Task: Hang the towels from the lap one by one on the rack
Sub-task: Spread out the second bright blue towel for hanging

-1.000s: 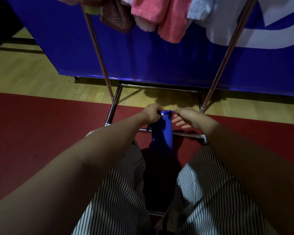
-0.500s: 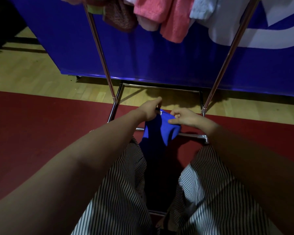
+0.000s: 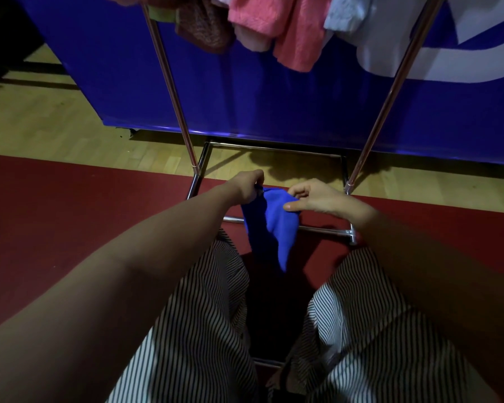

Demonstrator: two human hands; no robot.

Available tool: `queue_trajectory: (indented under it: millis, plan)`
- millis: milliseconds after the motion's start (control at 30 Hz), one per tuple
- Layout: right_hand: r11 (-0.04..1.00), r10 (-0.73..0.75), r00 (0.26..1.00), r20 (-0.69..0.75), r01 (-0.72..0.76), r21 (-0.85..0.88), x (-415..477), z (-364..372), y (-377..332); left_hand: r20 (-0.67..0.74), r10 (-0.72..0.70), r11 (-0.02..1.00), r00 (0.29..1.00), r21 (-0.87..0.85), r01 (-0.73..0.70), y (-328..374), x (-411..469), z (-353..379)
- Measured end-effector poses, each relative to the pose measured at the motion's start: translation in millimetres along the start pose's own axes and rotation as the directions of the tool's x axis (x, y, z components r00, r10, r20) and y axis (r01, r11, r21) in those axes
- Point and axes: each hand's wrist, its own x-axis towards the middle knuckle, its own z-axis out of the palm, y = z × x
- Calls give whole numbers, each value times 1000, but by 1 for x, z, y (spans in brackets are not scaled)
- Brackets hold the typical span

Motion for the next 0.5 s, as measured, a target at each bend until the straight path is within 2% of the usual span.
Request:
queue_trajectory:
  millis: [67,133,200,267,333,400,467,500]
  plan:
    - [986,38,999,-24,-42,-163,3,1,5,11,-6,1000,1000,-7,6,-2,1,1]
    - [943,66,990,-124,-102,-315,8,0,14,27,-11,1000,1000,-7,11,-4,1,1]
    - [896,51,973,-223,-143,-420,8,0,16,34,-14,1000,999,6,14,-6,2,1]
    - [846,18,970,-244,-145,-513,6,2,16,32,-18,1000,999,22,18,-6,1,0]
    - [817,14,981,-192,-123,-564,6,4,16,36,-16,998,999,58,14,-6,1,-2]
    - [830,48,996,-75,-81,-552,6,4,18,54,-13,994,998,109,7,-7,0,-4]
    - [811,136,990,31,-93,-578,6,5,22,77,-15,992,997,126,5,-8,-1,-5]
    - [777,180,983,40,-117,-618,5,6,23,90,-6,992,996,125,-5,-7,-1,-5]
